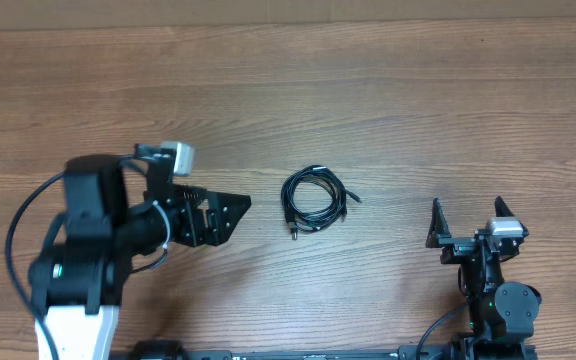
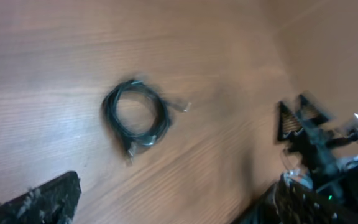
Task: Untangle cables
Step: 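Move the left gripper forward over the coiled black cables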
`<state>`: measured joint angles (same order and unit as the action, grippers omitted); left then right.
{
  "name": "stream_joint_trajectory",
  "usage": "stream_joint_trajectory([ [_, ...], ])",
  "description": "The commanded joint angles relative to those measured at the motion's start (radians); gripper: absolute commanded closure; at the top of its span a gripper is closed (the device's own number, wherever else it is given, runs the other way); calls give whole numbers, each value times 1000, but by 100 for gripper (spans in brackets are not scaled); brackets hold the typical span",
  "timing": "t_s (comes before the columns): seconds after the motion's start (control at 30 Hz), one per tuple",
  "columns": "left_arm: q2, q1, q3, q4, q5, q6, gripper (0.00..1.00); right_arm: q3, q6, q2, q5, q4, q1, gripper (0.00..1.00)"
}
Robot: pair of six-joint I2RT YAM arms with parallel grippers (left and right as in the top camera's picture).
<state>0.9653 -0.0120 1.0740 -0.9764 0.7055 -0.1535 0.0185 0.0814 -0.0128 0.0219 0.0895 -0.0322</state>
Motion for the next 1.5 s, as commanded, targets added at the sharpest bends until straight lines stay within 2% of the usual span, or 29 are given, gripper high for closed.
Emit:
stream_joint_trajectory([
  [0.0,97,-73,113,-119,-247,42,0,-10,-6,10,2,-5,-1,0],
  [0.1,172,-154,188,-198,-348,41,0,-10,-6,10,2,-5,-1,0],
  [0.2,202,-190,197,-163,-321,-2,0,-10,-6,10,2,-5,-1,0],
  [0.37,253,-201,197,-137,-202,-170,1,-10,-6,10,2,-5,-1,0],
  [0.6,375,-246,196,-159,-187,-129,0,-10,-6,10,2,-5,-1,0],
  [0.77,480,-301,196,-143,-253,-130,0,-10,-6,10,2,-5,-1,0],
  [0.93,582,-320,196,-60,-376,-156,0,-10,-6,10,2,-5,-1,0],
  [1.1,685,-323,196,88,-384,-192,0,-10,-6,10,2,-5,-1,0],
  [1.17,732,-325,196,155,-375,-201,5,-10,-6,10,2,-5,-1,0],
  [1.2,751,-327,196,179,-369,-210,14,-10,-6,10,2,-5,-1,0],
  [1.27,789,-330,196,220,-355,-248,24,-10,-6,10,2,-5,-1,0],
  [1.47,872,-347,196,299,-362,-296,34,-10,-6,10,2,-5,-1,0],
])
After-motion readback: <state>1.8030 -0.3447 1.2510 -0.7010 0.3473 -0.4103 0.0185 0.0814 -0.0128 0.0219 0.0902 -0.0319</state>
